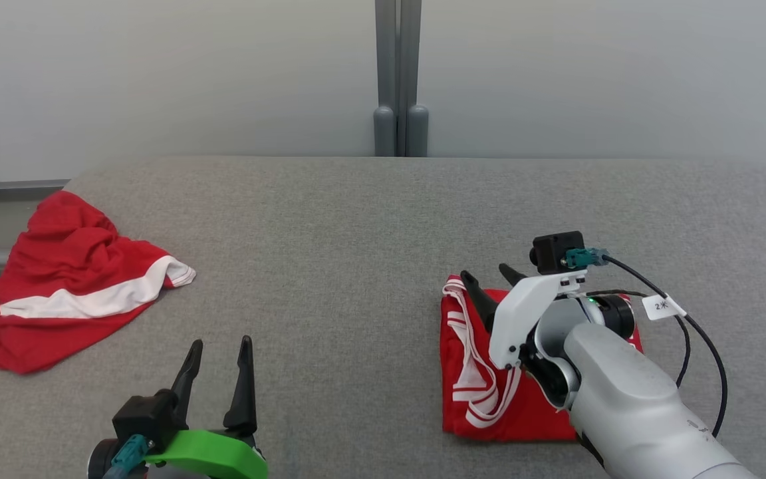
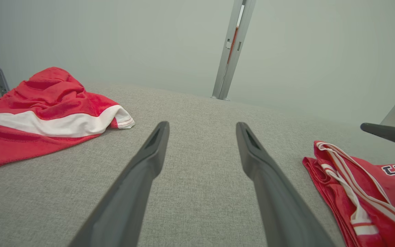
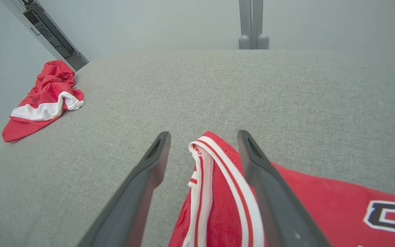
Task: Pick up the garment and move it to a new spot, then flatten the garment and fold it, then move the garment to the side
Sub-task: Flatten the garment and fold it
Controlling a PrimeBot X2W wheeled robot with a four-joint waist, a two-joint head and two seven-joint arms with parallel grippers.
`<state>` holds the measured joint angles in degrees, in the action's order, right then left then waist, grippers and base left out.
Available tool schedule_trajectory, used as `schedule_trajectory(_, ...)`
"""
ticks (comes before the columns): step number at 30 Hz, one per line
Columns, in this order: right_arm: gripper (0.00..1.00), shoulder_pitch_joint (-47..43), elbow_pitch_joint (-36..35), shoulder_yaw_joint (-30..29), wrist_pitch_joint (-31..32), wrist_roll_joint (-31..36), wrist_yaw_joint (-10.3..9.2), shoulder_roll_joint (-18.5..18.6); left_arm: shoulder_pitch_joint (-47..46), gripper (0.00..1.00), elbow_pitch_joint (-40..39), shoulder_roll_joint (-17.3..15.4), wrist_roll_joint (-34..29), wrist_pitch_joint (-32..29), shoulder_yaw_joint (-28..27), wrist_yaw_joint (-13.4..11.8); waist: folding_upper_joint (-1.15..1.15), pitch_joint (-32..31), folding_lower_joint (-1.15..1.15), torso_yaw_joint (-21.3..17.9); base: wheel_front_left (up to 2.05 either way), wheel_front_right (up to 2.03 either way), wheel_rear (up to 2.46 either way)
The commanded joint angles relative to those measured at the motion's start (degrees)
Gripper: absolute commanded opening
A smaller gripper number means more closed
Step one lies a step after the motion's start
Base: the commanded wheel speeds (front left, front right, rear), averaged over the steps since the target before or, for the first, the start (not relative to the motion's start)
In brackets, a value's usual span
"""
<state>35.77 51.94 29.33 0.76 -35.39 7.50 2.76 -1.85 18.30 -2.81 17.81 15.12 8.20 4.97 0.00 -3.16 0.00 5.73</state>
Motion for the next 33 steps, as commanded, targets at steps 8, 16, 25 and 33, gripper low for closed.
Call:
schedule_trajectory(8,1.0,-1.3,3.3,-7.6,-15.5,13.3,-0.03,2.3,1.5,1.0,-1.3,-0.2,-1.0,0.0,-3.5,-1.2,0.0,-1.5,0.0,-5.1,0.0,0.0,0.0)
schedule_trajectory(16,1.0,-12.5,-10.8,-19.3,-15.9,22.8,-0.04,4.7,3.9,1.0,-3.8,-0.2,-0.6,0.0,-8.1,-0.4,0.0,-1.6,0.0,-9.0,0.0,0.0,0.0)
schedule_trajectory(25,1.0,-26.1,-23.8,-26.5,-15.9,28.7,-0.05,3.7,5.7,1.0,-5.2,-0.2,-1.0,0.0,-9.2,-0.3,0.0,-1.9,0.0,-9.1,0.0,0.0,0.0)
schedule_trajectory(33,1.0,-32.1,-28.5,-26.1,-16.0,28.9,-0.06,4.1,8.8,1.0,-6.5,-0.2,-1.1,0.0,-9.7,-0.6,0.0,-2.6,0.0,-8.4,0.0,0.0,0.0)
